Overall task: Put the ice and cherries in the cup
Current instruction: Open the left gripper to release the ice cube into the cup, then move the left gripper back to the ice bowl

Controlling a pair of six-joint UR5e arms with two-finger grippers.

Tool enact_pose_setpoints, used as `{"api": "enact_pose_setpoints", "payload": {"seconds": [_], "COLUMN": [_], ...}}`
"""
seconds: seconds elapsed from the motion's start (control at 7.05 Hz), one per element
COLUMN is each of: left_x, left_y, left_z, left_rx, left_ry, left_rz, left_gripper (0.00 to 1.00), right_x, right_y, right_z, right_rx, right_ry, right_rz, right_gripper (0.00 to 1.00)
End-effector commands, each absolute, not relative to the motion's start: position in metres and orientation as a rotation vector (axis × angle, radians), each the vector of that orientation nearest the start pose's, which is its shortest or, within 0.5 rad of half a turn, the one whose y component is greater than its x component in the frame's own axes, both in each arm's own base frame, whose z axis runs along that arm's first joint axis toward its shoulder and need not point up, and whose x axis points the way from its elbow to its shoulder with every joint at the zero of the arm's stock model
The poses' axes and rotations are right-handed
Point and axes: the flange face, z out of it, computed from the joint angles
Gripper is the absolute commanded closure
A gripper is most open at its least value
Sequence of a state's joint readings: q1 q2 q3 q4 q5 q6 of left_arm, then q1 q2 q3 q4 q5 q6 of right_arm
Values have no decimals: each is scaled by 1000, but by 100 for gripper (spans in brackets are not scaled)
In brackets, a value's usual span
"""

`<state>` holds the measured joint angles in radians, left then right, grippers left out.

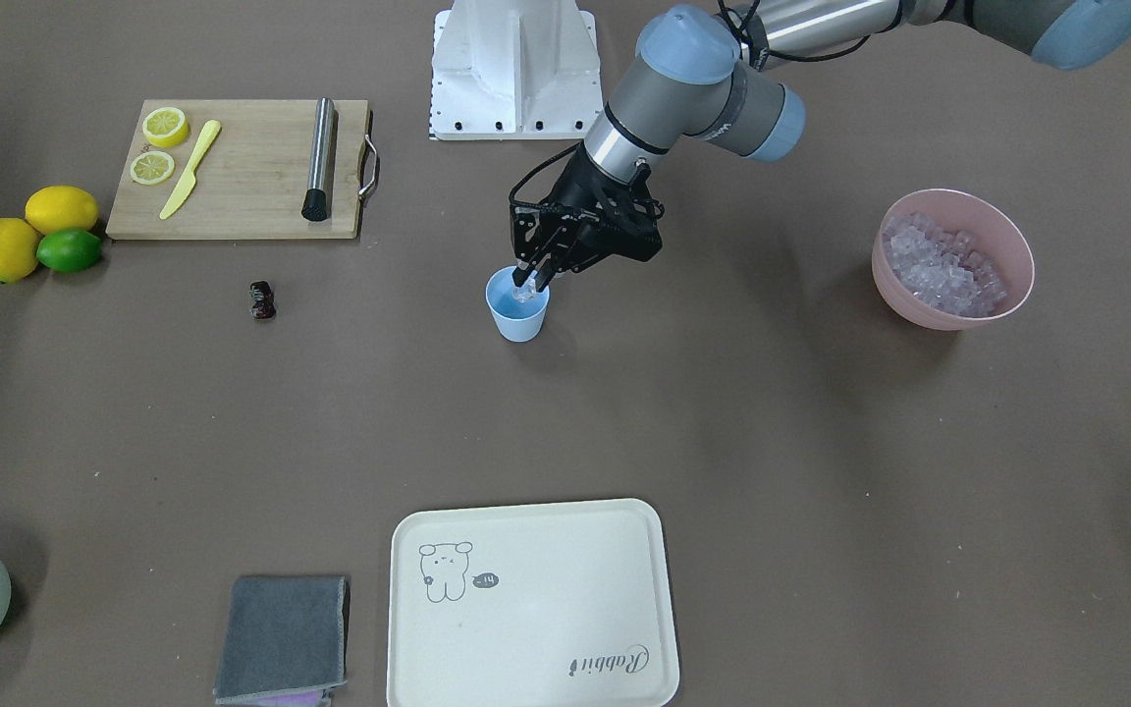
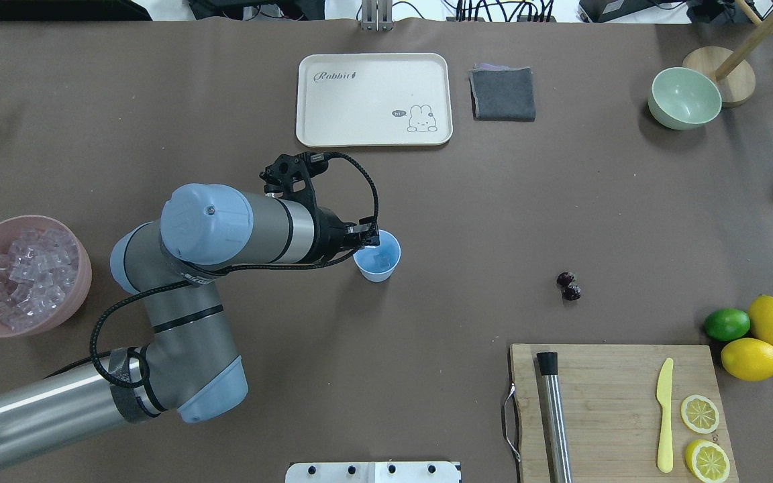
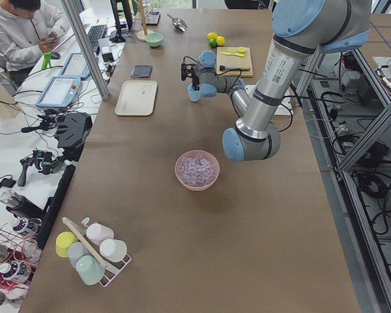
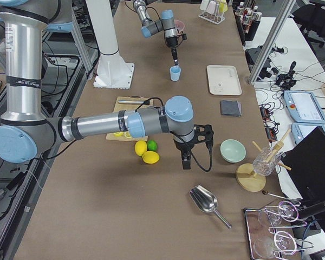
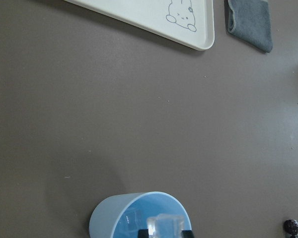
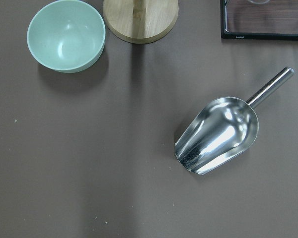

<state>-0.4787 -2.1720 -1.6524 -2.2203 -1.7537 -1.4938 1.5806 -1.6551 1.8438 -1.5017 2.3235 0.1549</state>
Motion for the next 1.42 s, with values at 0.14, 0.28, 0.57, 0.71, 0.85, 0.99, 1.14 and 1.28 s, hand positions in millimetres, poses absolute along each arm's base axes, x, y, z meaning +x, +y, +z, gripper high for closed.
{"api": "enact_pose_setpoints", "payload": {"seconds": [0.14,0.28,0.57,0.71,0.85,0.99,1.14,1.28], "left_x": [531,516,432,376,324,274,235,206], "left_y": [-403,-398,-383,-389,-400,-414,-412,-399], "left_z": [190,191,194,230,270,309,361,413], "left_rx": [225,237,257,248,268,278,323,333], "left_ry": [1330,1306,1193,1163,1121,1087,1034,997], "left_rz": [-212,-191,-49,4,143,227,328,387], "left_gripper": [2,2,2,2,2,1,1,1], "right_x": [69,69,69,69,69,69,69,69], "right_y": [-464,-464,-464,-464,-464,-464,-464,-464], "right_z": [557,557,558,558,558,558,558,558], "right_rx": [190,190,189,187,187,187,187,187], "right_ry": [-765,-765,-765,-765,-765,-765,-765,-765], "right_rz": [59,59,59,60,60,60,60,60], "right_gripper": [0,0,0,0,0,0,0,0]}}
